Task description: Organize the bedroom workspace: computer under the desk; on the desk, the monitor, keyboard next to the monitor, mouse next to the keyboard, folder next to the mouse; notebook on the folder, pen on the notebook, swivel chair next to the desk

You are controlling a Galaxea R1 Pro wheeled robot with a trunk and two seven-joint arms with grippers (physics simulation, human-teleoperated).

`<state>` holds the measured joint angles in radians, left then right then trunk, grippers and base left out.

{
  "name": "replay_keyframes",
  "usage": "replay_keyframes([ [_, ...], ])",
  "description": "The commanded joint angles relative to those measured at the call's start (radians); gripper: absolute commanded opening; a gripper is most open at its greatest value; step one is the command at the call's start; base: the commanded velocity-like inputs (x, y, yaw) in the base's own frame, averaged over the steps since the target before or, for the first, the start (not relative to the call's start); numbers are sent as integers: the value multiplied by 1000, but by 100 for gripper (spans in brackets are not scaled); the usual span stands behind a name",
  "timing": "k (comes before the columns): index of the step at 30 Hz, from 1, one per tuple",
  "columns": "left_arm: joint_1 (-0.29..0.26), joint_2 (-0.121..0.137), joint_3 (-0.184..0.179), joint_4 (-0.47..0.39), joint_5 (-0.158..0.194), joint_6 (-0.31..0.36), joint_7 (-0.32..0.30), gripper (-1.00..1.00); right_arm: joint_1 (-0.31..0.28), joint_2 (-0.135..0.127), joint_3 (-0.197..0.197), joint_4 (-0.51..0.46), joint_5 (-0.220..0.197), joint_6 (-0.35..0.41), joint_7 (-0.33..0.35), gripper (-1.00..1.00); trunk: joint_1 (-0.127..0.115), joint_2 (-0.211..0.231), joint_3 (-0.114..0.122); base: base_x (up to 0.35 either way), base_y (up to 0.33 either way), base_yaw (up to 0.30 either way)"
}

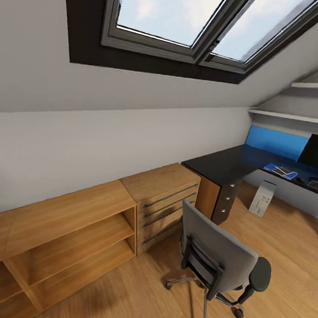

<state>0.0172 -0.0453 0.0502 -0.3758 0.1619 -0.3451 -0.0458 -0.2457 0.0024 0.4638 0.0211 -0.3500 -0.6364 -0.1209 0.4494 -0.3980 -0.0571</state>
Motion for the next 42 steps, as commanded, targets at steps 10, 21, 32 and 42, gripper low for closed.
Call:
replay_keyframes([
  [10, 1, -1, 5, 0, 4, 0, -5, 100, -2, 2, 9, 2, -3, -3, -5, 100, 1, -2, -2, 38, 239, -275],
  [21, 1, -1, 5, 0, 4, -1, -5, 100, -1, 2, 9, 2, -3, -3, -5, 100, 1, -2, -2, 13, 47, -275],
  [32, 0, -1, 5, 0, 4, -2, -5, 100, -1, 2, 9, 2, -3, -3, -6, 100, 1, -2, -2, 1, 4, -275],
  [42, 1, -1, 5, 1, 4, -2, -5, 100, -1, 3, 9, 2, -3, -3, -7, 100, 1, -2, -3, 0, 0, -273],
])
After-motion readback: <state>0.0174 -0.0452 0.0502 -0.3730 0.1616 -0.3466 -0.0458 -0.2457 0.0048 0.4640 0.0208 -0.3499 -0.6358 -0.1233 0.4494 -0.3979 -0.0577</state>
